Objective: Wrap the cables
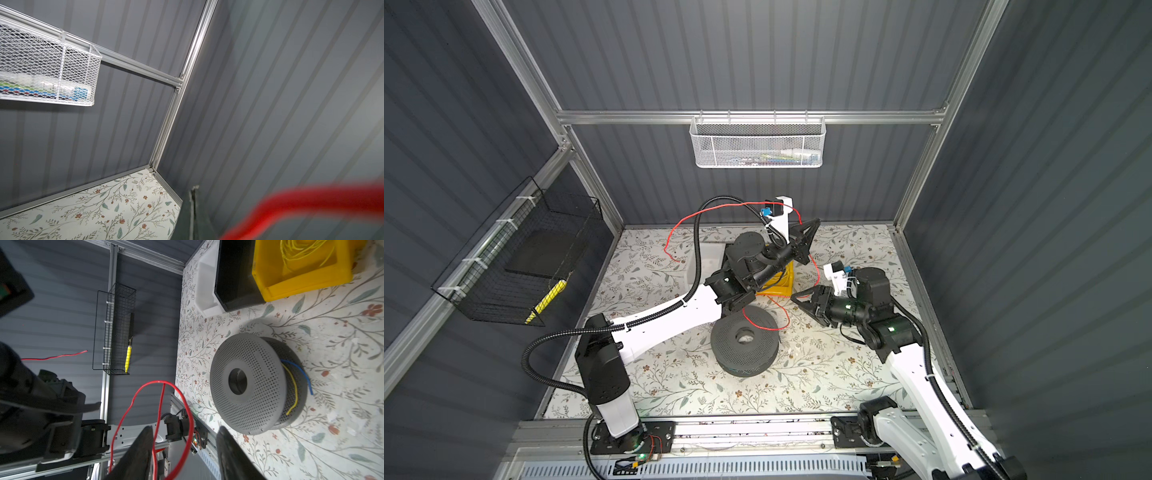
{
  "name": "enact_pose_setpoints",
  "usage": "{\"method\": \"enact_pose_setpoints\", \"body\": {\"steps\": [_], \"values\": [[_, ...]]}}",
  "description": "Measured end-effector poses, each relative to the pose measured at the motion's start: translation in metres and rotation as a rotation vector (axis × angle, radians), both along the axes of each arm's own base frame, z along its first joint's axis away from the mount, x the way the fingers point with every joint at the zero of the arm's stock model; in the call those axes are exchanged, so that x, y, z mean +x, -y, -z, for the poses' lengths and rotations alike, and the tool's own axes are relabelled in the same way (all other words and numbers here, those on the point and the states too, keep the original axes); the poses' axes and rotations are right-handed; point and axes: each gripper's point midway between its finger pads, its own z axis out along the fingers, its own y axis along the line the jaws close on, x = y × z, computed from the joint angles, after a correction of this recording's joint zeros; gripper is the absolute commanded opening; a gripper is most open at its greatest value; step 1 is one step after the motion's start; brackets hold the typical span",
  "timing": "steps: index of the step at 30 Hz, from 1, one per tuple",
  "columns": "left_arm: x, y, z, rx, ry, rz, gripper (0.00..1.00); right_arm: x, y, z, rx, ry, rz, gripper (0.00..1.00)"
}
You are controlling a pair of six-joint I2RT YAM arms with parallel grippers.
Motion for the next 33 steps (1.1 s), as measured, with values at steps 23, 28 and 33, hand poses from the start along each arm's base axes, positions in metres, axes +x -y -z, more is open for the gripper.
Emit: {"method": "enact_pose_setpoints", "body": {"steps": [23, 28, 33], "values": [[0.001, -0.001, 0.004, 0.034, 0.032, -0.018, 0.0, -0.004, -0.051, -0.004, 0.032, 0.005, -0.2, 0.37], [0.002, -0.001, 0.003, 0.035, 0.035, -0.023, 0.0, -0.008, -0.057, -0.008, 0.017, 0.031, -0.242, 0.32], [0.002, -0.001, 0.003, 0.037, 0.037, -0.025, 0.0, -0.007, -0.056, -0.003, -0.001, 0.031, -0.242, 0.32]]}}
